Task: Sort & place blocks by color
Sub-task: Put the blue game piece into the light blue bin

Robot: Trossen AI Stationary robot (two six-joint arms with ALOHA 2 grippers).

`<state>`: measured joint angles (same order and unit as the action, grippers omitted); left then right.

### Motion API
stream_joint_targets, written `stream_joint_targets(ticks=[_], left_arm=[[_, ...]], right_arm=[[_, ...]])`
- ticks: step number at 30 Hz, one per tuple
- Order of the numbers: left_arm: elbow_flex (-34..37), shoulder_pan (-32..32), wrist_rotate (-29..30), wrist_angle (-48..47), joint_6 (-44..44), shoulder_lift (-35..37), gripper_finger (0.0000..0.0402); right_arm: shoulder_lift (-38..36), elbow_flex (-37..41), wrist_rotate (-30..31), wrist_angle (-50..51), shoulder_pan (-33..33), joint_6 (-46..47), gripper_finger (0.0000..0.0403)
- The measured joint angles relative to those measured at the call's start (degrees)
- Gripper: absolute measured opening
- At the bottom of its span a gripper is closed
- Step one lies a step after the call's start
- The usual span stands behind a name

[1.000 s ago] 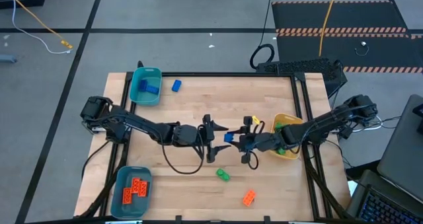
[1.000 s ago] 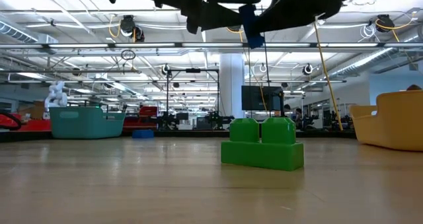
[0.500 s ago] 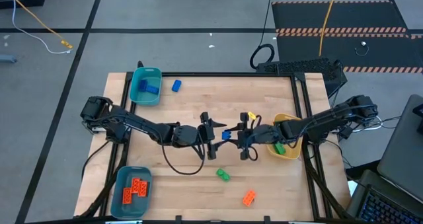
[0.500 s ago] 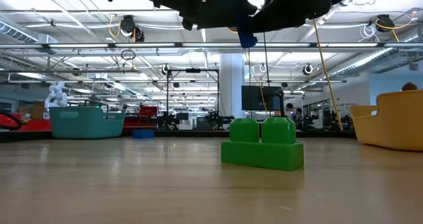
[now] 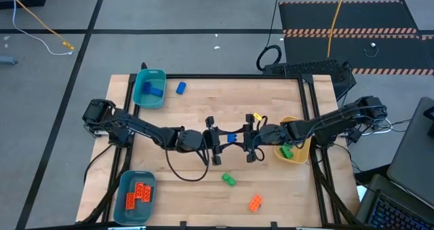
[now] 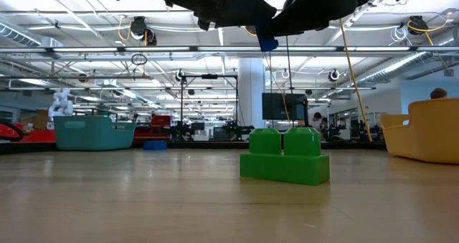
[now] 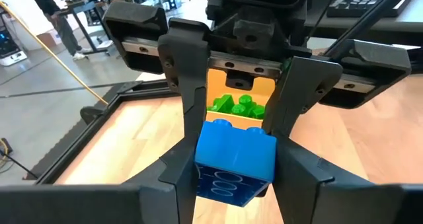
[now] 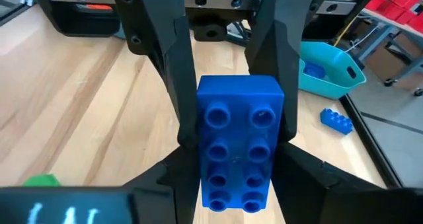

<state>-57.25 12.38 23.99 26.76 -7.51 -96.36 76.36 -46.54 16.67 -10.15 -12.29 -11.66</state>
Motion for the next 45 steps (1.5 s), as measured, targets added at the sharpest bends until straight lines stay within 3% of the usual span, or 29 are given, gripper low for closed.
stream_joint_targets(ticks=[4,10,19,24,31,41,45], left_arm=[[0.0,-0.6,0.9,0.5,-0.4,0.0,0.015],[0.0,-2.4,2.5,4.7,-1.5,0.0,0.015],[-0.5,-3.1,6.6,0.2,-3.0,3.6,0.015],[-0.5,-3.7,12.6,-2.4,-5.0,7.3,0.015],[-0.4,-8.1,25.3,-18.1,3.8,15.1,0.0153],[-0.4,-22.7,26.2,-46.5,29.4,23.5,0.015],[-0.4,-28.1,23.1,-58.9,36.4,25.0,0.0157]], right_arm=[[0.0,0.0,1.9,-0.7,0.3,-0.9,0.0163],[0.0,-0.1,12.5,-1.9,0.9,-2.7,0.017],[0.1,-0.1,13.9,-0.6,3.0,-3.6,0.0217],[0.0,-0.1,17.2,0.4,3.9,-4.2,0.0247],[0.0,1.6,18.0,-1.9,5.3,-5.1,0.026],[0.0,5.7,17.7,-9.6,5.2,-10.2,0.0254],[0.0,6.9,17.8,-9.4,5.2,-12.3,0.0254]])
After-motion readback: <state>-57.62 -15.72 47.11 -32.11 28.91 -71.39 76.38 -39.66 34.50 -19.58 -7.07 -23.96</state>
